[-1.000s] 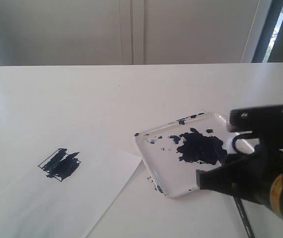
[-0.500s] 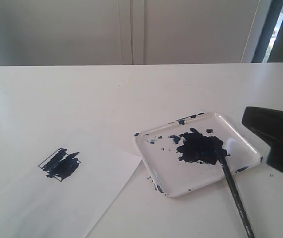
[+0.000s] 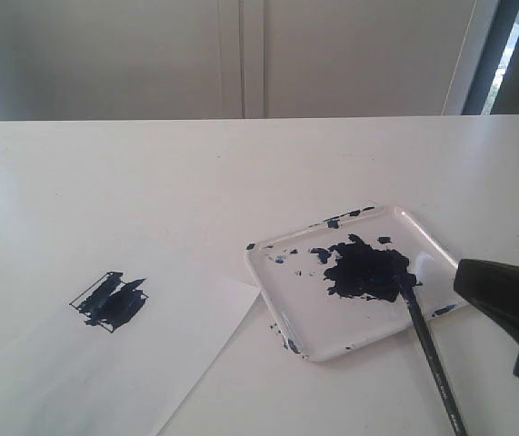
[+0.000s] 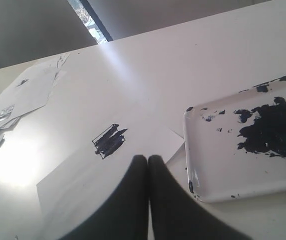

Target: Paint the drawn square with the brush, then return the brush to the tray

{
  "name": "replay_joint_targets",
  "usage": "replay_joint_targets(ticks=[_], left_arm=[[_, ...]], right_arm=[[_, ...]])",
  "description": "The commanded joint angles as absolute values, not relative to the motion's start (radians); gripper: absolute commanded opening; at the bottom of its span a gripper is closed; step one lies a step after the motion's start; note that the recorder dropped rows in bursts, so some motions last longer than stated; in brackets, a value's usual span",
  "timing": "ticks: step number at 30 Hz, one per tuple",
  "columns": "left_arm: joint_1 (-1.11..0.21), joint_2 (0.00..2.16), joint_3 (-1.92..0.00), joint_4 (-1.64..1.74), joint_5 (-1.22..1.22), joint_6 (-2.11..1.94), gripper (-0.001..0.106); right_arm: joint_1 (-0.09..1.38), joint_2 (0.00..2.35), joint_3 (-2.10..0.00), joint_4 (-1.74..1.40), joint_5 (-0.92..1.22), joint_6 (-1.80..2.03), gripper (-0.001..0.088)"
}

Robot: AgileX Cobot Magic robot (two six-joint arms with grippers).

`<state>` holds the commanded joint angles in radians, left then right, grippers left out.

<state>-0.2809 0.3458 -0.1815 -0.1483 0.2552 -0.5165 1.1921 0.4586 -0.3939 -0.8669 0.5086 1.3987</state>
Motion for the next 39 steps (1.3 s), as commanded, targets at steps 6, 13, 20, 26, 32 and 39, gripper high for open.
replay_joint_targets(ticks=[6,13,20,26,32,39], left_arm=[[-0.281,0.346,-0.181,-0.148,0.255,-0.517,0.048],[-0.281,0.336,-0.181,-0.148,0.255,-0.517,0.048],[-0.281,0.265,-0.181,-0.148,0.255,-0.517,0.048],[-0.281,0.186,-0.181,-0.148,0.255,-0.517,0.048],[-0.281,0.103,-0.179,-0.148,0.254,-0.517,0.048],[-0.281,0.03,-0.048,-0.148,0.253,-0.517,0.048]], right_arm=[[1.192,0.459,-0.394,-0.867,0.509,1.399,0.0],[1.192,0.459,-0.394,-0.867,0.509,1.399,0.0],[1.192,0.44,-0.394,-0.867,0.509,1.399,0.0],[1.186,0.344,-0.394,-0.867,0.511,1.399,0.0],[1.086,0.174,-0.394,-0.867,0.511,1.399,0.0],[0.934,0.0,-0.394,-0.867,0.511,1.399,0.0]])
